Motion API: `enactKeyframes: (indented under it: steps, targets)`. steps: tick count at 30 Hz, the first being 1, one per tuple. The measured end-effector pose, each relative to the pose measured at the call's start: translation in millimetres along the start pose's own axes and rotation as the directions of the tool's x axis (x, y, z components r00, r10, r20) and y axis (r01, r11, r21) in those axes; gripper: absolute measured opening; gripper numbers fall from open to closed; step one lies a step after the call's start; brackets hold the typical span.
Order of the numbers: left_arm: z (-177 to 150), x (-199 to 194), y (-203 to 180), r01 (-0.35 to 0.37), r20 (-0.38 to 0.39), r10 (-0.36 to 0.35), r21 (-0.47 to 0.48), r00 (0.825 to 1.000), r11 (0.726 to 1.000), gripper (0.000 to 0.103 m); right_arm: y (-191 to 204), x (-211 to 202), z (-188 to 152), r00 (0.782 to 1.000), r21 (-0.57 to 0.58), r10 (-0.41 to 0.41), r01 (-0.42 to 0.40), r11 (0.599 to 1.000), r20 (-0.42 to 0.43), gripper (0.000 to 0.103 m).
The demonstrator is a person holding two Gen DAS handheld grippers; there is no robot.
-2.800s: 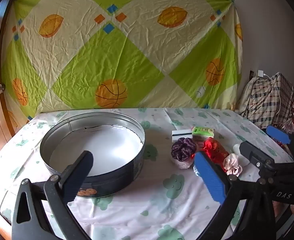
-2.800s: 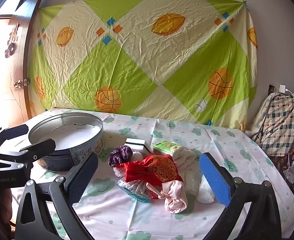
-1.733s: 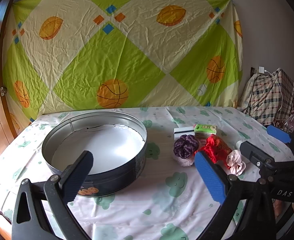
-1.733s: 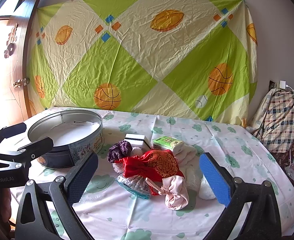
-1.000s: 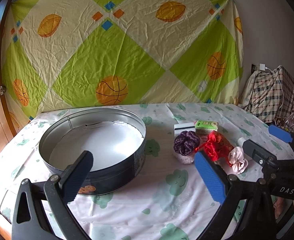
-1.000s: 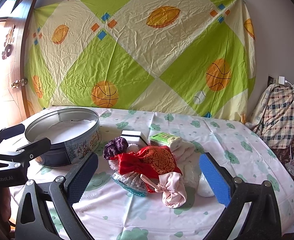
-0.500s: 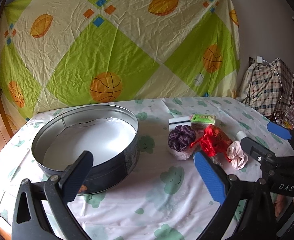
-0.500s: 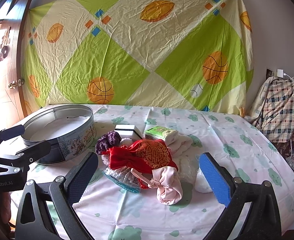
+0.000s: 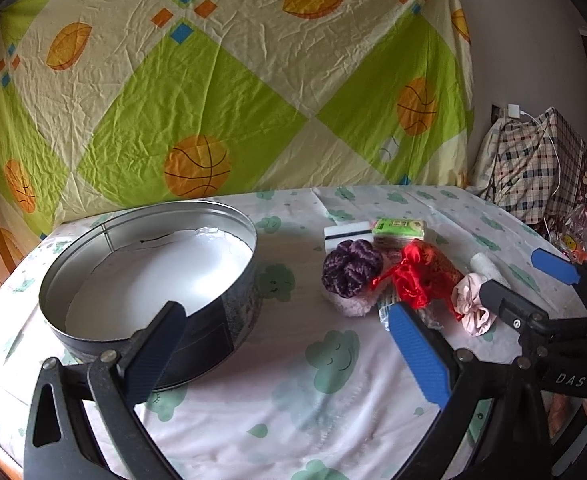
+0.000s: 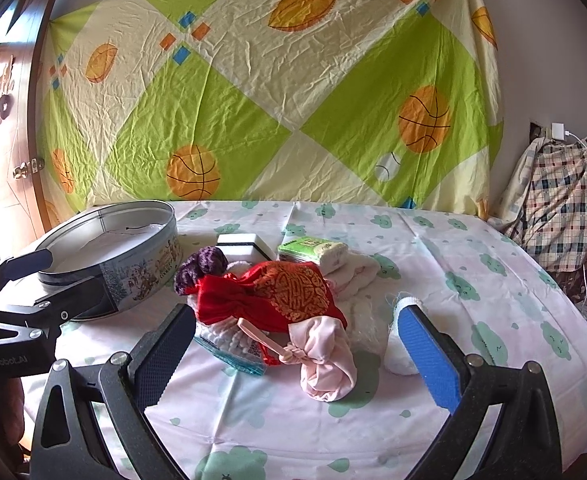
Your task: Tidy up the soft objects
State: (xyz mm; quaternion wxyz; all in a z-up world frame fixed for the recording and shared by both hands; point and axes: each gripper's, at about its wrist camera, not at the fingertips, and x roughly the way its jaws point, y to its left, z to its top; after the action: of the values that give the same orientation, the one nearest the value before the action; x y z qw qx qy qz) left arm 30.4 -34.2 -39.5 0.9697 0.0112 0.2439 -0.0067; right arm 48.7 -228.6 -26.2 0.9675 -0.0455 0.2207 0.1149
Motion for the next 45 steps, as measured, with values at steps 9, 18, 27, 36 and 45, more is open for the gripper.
enactKeyframes:
  steps: [9,18,27,36,45]
  targets:
    - [0.9,21.6,-12.3,0.038,-0.026,-0.038,0.013,0.999,0.999,0.103,-23.2,27.6,-11.5,0.997,0.020,-0.017,0.019,1.000,-0.080,0.095]
    - [8.4,32.3,-24.9,0.072,-0.015,-0.072,0.030,0.997,0.997,0.103,-25.9,58.3,-15.2,0.967,0.043,0.101,-0.093,0.995,-0.236,0.072]
    - [21.0,35.6,-52.1,0.117,0.010,-0.118,0.108,0.993,0.987,0.101,-36.4,44.1,-17.5,0.981,0.100,0.134,-0.120,0.988,-0.143,0.028]
    - [37.0,60.7,-92.6,0.180,-0.028,-0.178,0.194,0.984,0.964,0.094,-65.7,23.3,-14.8,1.000,0.198,0.022,-0.017,0.980,-0.021,0.026]
    - [34.1,94.8,-132.5,0.222,-0.138,-0.190,0.283,0.972,0.933,0.072,-85.6,20.3,-15.8,1.000,0.234,-0.004,0.005,0.972,-0.004,0.026]
